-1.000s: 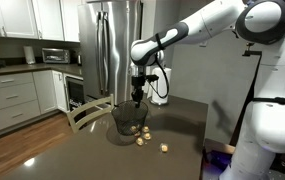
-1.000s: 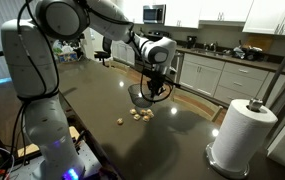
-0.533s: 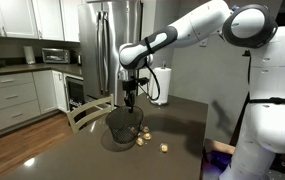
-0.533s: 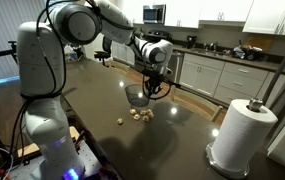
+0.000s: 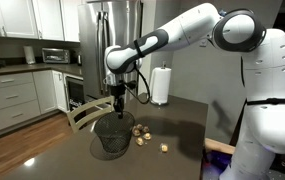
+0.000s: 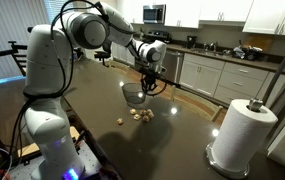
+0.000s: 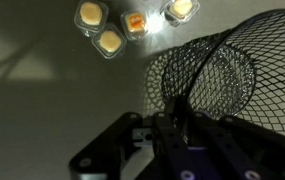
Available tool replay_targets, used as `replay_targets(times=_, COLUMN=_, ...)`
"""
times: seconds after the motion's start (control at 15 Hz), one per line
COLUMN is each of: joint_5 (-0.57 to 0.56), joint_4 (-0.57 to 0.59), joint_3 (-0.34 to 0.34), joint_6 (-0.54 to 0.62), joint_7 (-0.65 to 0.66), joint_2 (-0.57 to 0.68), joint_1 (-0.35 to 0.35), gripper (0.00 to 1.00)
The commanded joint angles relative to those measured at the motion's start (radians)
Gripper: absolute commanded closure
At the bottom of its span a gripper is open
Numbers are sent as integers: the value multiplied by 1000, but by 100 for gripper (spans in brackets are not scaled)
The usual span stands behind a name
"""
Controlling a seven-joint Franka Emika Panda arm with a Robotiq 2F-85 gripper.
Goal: Move the basket to the left
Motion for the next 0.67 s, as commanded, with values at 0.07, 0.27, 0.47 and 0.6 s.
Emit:
replay_targets(times=0.07, joint_5=-44, joint_4=19, joint_3=24, joint_6=19, joint_7=-83, joint_2=7, joint_1=8, gripper=94)
replay_targets(times=0.27, joint_5=-67, joint_4=-6, joint_3=36, joint_6=64, joint_7=-152, joint_2=-10, joint_1=10, gripper=94)
replay_targets(times=0.47, joint_5=-117, joint_4=-35, joint_3=41, joint_6=142, joint_7=-188, joint_2=-26, joint_1=17, gripper=94)
replay_targets(times=0.6, joint_5=-138, joint_4=-60, joint_3=45, joint_6=206, joint_7=-201, joint_2=-39, joint_1=15, gripper=94)
